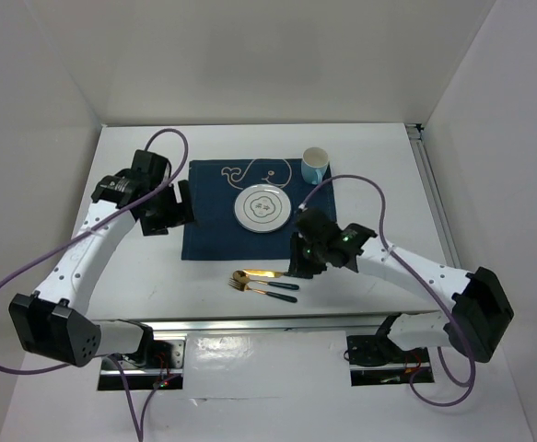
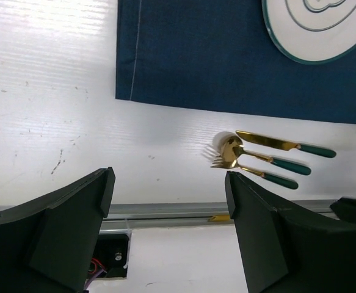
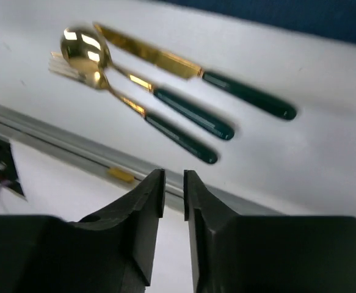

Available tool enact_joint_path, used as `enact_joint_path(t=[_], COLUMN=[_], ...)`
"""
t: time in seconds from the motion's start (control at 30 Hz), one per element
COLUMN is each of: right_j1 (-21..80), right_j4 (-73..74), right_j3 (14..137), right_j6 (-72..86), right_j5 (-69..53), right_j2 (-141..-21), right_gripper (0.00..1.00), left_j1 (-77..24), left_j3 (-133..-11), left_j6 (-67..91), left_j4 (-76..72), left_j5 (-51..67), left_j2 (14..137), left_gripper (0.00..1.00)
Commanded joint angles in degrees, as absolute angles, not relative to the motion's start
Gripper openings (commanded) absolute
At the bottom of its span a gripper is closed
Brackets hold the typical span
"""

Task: Set the dinner table for one person

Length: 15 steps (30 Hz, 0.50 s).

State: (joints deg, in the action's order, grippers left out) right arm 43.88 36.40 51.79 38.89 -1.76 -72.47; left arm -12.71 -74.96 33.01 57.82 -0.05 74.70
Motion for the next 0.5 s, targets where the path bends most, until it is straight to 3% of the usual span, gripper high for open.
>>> enact_joint_path(t=[0.0, 0.03, 0.13, 0.47], right_j1=[51.64, 53.42, 56.87, 61.17], right_j4=[41.04, 41.04, 40.52, 38.06], right_j3=[51.33, 51.33, 53.08, 58.01], right_j6=[38.76, 38.76, 35.69, 29.36], right_j5=[2.1, 2.98, 3.78, 6.24], right_j2=[-73.11, -73.99, -79.6, -93.24], right_gripper=[0.29, 0.29, 0.42, 0.56], left_j1=[-12.92, -12.92, -12.92, -12.92], left_j3=[-73.22, -73.21, -72.08, -63.2], left_j6=[31.2, 31.2, 31.2, 33.13], left_j4=[57.57, 57.57, 57.57, 56.51], left_j5=[-2.46, -2.46, -0.09, 4.66], left_j2=[72.25, 72.25, 71.72, 69.09], left_gripper=[0.91, 0.91, 0.91, 0.91])
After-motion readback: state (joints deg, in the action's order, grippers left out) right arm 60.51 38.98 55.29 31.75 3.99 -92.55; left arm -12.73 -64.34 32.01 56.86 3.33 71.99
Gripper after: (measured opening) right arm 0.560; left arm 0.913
